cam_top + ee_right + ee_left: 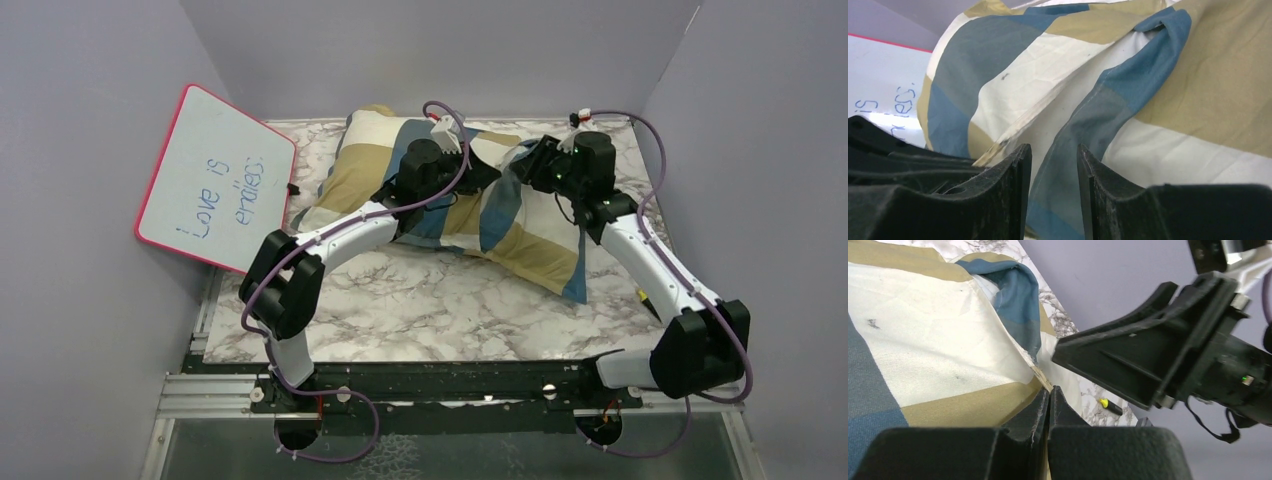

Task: Put the pillow into the pillowcase
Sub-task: Stuff the pillow into the pillowcase.

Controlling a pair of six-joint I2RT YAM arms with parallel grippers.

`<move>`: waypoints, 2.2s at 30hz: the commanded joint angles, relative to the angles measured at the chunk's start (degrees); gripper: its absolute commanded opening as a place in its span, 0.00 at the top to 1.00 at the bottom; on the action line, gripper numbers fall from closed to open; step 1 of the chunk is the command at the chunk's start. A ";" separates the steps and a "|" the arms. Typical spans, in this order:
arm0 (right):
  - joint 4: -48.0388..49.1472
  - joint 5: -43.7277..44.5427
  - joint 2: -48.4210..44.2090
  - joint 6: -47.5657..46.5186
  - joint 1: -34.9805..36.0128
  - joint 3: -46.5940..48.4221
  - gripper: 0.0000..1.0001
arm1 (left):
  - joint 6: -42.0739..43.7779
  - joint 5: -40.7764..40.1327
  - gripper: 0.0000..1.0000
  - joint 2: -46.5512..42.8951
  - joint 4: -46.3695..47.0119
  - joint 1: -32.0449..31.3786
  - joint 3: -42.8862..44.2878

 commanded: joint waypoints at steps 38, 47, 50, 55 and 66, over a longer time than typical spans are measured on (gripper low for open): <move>34.58 -11.89 -0.96 5.95 8.55 -15.57 1.00 | -6.50 0.09 1.00 -2.93 4.45 -0.18 -0.93; 66.00 -26.93 10.06 19.57 8.81 -18.94 1.00 | -9.59 0.27 1.00 0.08 6.05 -0.22 1.29; 68.12 -27.26 13.25 19.43 9.06 -19.77 1.00 | -10.15 0.49 1.00 0.27 6.32 -0.29 1.81; 60.60 -19.02 13.47 14.00 9.07 -24.02 1.00 | -10.20 1.10 1.00 -1.40 6.34 -0.66 0.58; 4.46 3.53 -8.09 -0.07 8.90 -11.64 0.53 | -5.08 3.83 1.00 -8.58 3.20 -1.13 -7.52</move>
